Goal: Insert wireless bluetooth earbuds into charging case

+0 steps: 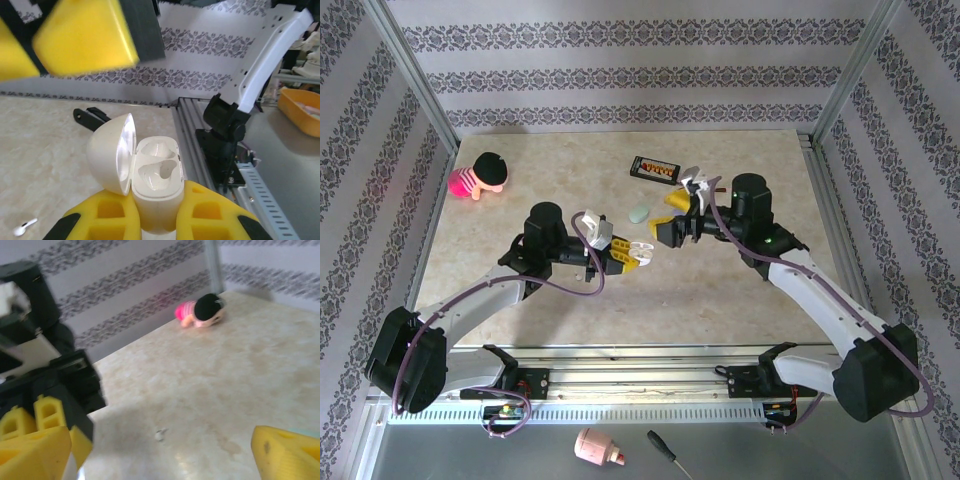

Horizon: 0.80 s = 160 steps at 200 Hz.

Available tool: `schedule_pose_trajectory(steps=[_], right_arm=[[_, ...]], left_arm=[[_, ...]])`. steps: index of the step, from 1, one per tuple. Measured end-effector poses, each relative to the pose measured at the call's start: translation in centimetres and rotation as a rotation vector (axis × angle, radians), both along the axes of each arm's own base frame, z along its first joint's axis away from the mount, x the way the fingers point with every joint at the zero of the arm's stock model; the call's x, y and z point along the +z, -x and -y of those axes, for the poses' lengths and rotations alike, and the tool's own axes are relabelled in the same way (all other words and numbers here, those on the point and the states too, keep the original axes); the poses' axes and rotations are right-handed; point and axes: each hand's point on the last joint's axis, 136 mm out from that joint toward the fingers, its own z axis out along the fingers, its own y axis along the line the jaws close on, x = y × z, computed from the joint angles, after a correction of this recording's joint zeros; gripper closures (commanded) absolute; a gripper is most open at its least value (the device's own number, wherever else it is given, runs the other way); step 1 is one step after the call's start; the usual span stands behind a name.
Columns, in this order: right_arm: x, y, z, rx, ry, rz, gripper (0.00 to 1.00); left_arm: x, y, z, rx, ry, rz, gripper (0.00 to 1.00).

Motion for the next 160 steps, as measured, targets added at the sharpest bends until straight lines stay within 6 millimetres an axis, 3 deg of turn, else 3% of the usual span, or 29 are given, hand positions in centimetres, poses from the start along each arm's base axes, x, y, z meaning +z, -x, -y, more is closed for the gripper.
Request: schedule_pose_trajectory(steps=[35, 79, 112, 160], right_arm=[[-1.7, -4.8, 4.4, -0.265, 0.044, -0.052, 0.10], [-9.0, -9.5, 6.1, -0.434, 0.295, -0.252, 0.22], [-14.3, -10.5, 5.9, -0.485, 0.565, -0.357, 0.33], [-19.2, -10.2, 5.4, -0.489, 0.882, -0.442, 0.41]], left_arm=[[-1.0, -0.4, -0.4, 0.060, -0.014, 0.040, 1.00], [-1.7, -0.2, -1.0, 0.105, -0.017, 0.065, 1.00], [-2.6, 0.0, -1.3, 0.121, -0.027, 0.053, 1.00], [-2.6, 0.0, -1.4, 0.124, -0.024, 0.061, 1.00]])
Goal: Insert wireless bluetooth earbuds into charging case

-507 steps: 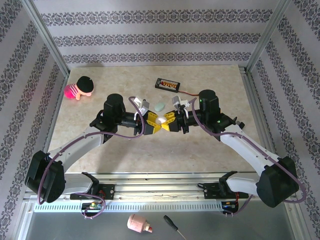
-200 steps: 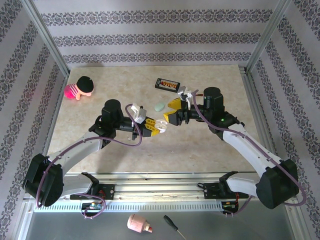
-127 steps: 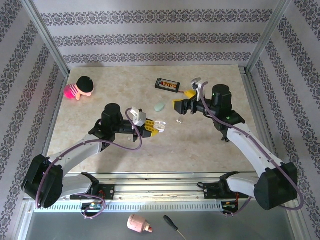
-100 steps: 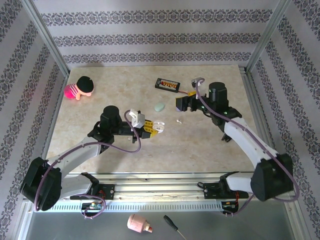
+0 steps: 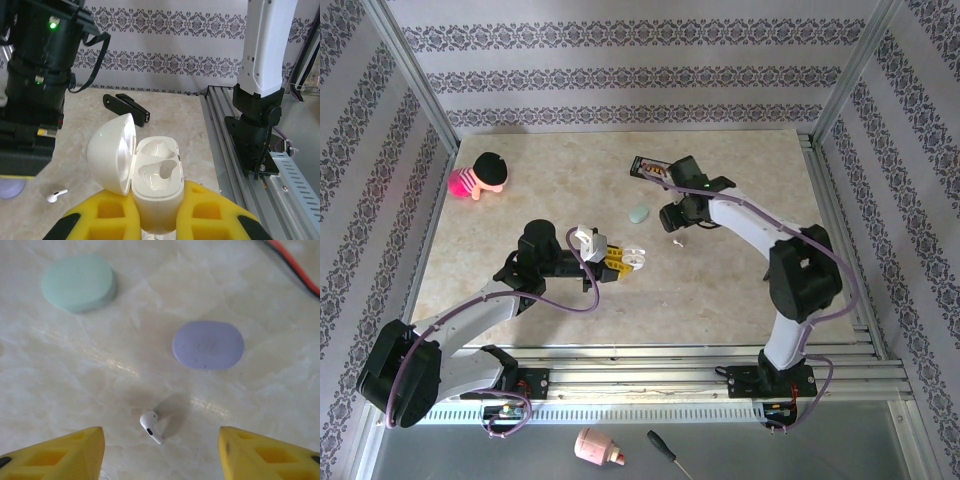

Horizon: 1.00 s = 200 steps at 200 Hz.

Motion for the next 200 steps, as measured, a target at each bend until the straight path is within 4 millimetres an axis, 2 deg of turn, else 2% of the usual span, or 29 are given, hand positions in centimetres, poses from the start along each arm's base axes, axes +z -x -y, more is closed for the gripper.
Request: schedule_pose_trajectory(steps=[37, 80, 105, 200], right_arm=[[-3.2, 1.0, -0.4, 0.064, 0.188, -0.125, 0.53], [-6.1, 2.2, 0.1, 0.107, 0.348, -0.252, 0.59], [-6.4, 2.3, 0.6, 0.107, 0.393, -0.290, 0.60], [-7.5, 1.9, 0.0, 0.153, 0.471, -0.373, 0.63]], left_arm=[[-0.4, 0.2, -0.1, 0.000, 0.006, 0.007, 1.00], [-0.5, 0.1, 0.0, -0.004, 0.009, 0.010, 1.00], [-0.5, 0.1, 0.0, -0.004, 0.012, 0.014, 1.00], [-0.9, -0.1, -0.1, 0.003, 0.012, 0.010, 1.00]])
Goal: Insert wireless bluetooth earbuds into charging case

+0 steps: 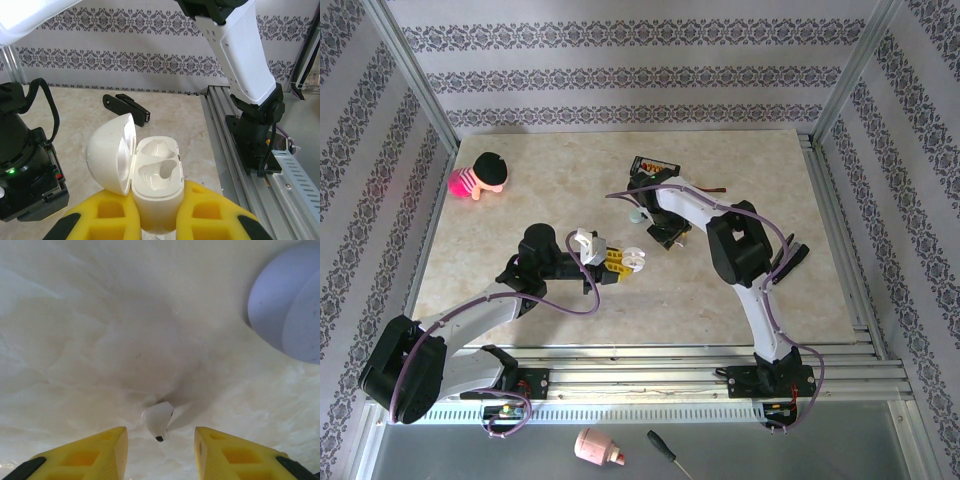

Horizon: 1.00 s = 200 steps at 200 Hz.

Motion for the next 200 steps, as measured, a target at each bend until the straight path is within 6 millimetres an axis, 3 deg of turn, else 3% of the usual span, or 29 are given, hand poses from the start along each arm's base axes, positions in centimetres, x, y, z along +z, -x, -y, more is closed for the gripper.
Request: schedule_pose_trajectory(steps=[58, 200], right_arm=[[-0.2, -0.3, -0.2, 0.003, 0.013, -0.021, 0.70], [-1.1, 0.1, 0.0, 0.009, 0.030, -0.058, 0.77]], left_arm=[[-0.1, -0.2, -0.2, 0.008, -0.001, -0.003, 1.00], [-0.1, -0.2, -0.2, 0.008, -0.001, -0.001, 1.00]])
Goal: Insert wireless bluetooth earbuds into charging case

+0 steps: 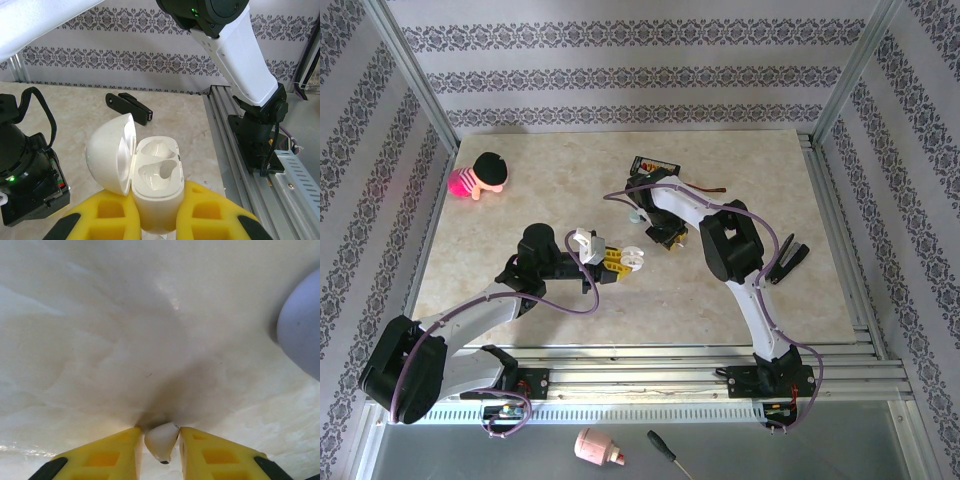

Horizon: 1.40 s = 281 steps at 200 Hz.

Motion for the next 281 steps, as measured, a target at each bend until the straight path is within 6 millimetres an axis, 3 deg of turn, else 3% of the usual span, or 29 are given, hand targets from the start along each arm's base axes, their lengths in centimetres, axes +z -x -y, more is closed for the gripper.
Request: schedule_pose_trajectory(steps=[67, 93, 149, 212, 251, 281], right_arm=[[0.2, 0.3, 0.0, -0.010, -0.030, 0.027, 0.82], [1.7, 1.1, -0.3, -0.023, -0.101, 0.067, 0.82], [9.9, 1.9, -2.5, -0.017, -0.408, 0.266, 0.81], [19.3, 3.9, -6.2, 0.020, -0.892, 0.430, 0.81], [24.2, 5.4, -7.9, 0.066, -1.127, 0.452, 0.81], [26.4, 6.9, -9.1, 0.119, -1.235, 0.442, 0.81]], left_arm=[[0.2, 0.0, 0.0, 0.006, 0.016, 0.022, 1.00], [0.2, -0.2, -0.1, 0.016, 0.028, 0.025, 1.00], [-0.1, -1.3, -0.2, 0.045, 0.071, 0.008, 1.00], [-0.3, -2.6, -0.5, 0.107, 0.079, -0.009, 1.00], [-0.4, -4.7, -1.3, 0.239, 0.066, 0.011, 1.00], [-0.4, -6.3, -2.0, 0.341, 0.058, 0.030, 1.00]])
